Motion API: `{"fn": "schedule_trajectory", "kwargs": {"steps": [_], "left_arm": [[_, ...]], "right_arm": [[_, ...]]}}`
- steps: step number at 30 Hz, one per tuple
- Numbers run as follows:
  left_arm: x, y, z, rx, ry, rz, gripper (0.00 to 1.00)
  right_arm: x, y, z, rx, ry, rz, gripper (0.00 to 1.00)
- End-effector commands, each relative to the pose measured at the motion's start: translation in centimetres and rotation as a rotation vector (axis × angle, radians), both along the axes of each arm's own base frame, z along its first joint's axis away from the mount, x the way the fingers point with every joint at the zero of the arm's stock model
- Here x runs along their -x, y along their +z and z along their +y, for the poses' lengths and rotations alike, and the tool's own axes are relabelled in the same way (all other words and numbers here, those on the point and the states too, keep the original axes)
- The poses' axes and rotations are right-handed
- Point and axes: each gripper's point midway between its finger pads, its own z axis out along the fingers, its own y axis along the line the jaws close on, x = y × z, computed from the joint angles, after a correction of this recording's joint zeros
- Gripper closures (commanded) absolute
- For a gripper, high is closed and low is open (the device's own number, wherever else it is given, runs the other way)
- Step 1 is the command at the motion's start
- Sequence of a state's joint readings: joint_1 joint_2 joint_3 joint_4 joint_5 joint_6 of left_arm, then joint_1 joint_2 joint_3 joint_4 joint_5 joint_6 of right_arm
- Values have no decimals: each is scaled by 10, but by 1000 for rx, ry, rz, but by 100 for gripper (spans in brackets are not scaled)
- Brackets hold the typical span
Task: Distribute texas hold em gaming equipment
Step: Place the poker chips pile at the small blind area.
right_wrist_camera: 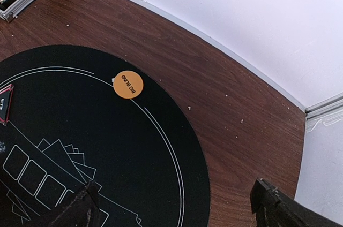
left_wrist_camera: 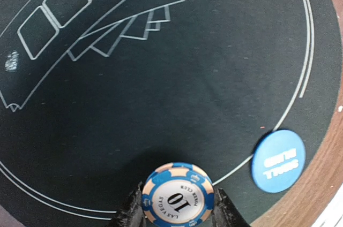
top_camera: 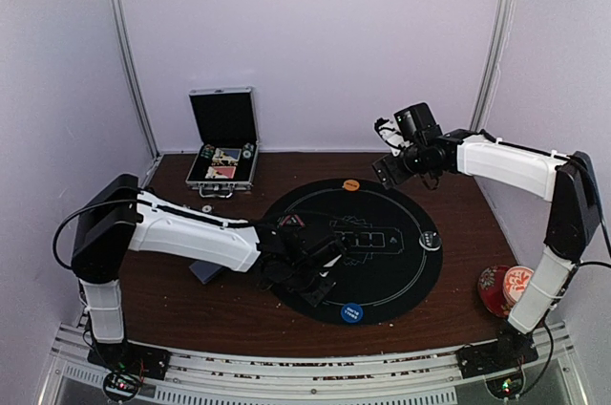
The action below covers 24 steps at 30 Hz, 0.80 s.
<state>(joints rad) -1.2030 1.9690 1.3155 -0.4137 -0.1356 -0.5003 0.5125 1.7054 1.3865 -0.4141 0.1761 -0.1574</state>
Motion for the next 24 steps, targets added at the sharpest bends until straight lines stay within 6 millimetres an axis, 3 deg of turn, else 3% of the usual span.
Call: {"fn": "schedule_trajectory", "kwargs": {"steps": [1, 7, 24], "left_arm": [[5, 10, -24, 80, -7, 10, 65], [21, 6, -32, 79, -38, 29, 65], [44, -12, -18, 13, -14, 56, 65]], "right_arm": [[0, 20, -3, -33, -8, -44, 0], [0, 18, -3, -30, -8, -40, 0], [-1, 15, -2, -28, -6, -34, 0]]}}
